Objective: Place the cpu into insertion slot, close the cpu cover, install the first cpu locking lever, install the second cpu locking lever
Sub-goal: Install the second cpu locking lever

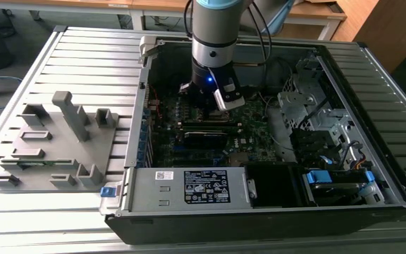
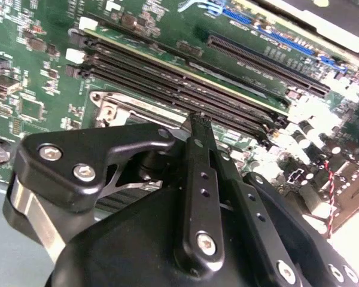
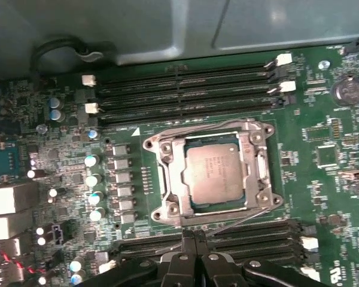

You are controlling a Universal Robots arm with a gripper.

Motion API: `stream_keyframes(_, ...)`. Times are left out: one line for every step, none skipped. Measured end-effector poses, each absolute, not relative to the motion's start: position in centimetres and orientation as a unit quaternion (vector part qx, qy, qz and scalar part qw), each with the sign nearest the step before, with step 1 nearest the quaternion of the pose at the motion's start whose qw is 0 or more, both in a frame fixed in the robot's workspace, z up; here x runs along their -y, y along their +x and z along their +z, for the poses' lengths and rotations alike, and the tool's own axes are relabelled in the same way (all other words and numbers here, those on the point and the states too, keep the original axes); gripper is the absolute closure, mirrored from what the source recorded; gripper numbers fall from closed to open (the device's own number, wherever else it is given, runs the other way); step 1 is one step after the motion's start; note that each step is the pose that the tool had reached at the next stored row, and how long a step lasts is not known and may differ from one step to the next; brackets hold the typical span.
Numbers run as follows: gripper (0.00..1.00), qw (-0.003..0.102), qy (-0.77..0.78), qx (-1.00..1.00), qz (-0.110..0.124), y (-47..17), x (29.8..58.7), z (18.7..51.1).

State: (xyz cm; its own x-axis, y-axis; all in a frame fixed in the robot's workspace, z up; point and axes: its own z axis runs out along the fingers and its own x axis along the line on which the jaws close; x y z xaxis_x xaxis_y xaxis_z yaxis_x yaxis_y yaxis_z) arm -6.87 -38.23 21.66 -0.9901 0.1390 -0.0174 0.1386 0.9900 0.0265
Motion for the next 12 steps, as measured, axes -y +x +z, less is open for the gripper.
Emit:
stream_keyframes(0.89,0.010,0.070,-0.997,0.013,-7.00,38.23,21.59)
stream_keyframes(0.89,0.010,0.070,-0.997,0.013,-7.09,38.23,21.50)
stream_keyframes(0.89,0.010,0.070,-0.997,0.013,-7.16,38.23,21.39)
stream_keyframes(0.89,0.010,0.070,-0.997,0.013,-7.22,38.24,21.26)
stream_keyframes(0.89,0.010,0.070,-0.997,0.013,-7.27,38.23,21.11)
stream_keyframes(0.89,0.010,0.070,-0.997,0.013,-7.30,38.24,21.00)
stream_keyframes(0.89,0.010,0.070,-0.997,0.013,-7.34,38.24,20.89)
stream_keyframes(0.89,0.010,0.070,-0.997,0.013,-7.40,38.24,20.82)
stream_keyframes(0.89,0.010,0.070,-0.997,0.013,-7.46,38.24,20.79)
stream_keyframes(0.89,0.010,0.070,-0.997,0.013,-7.52,38.24,20.77)
stream_keyframes(0.89,0.009,0.070,-0.997,0.013,-7.55,38.24,20.77)
stream_keyframes(0.89,0.009,0.070,-0.997,0.013,-7.57,38.23,20.76)
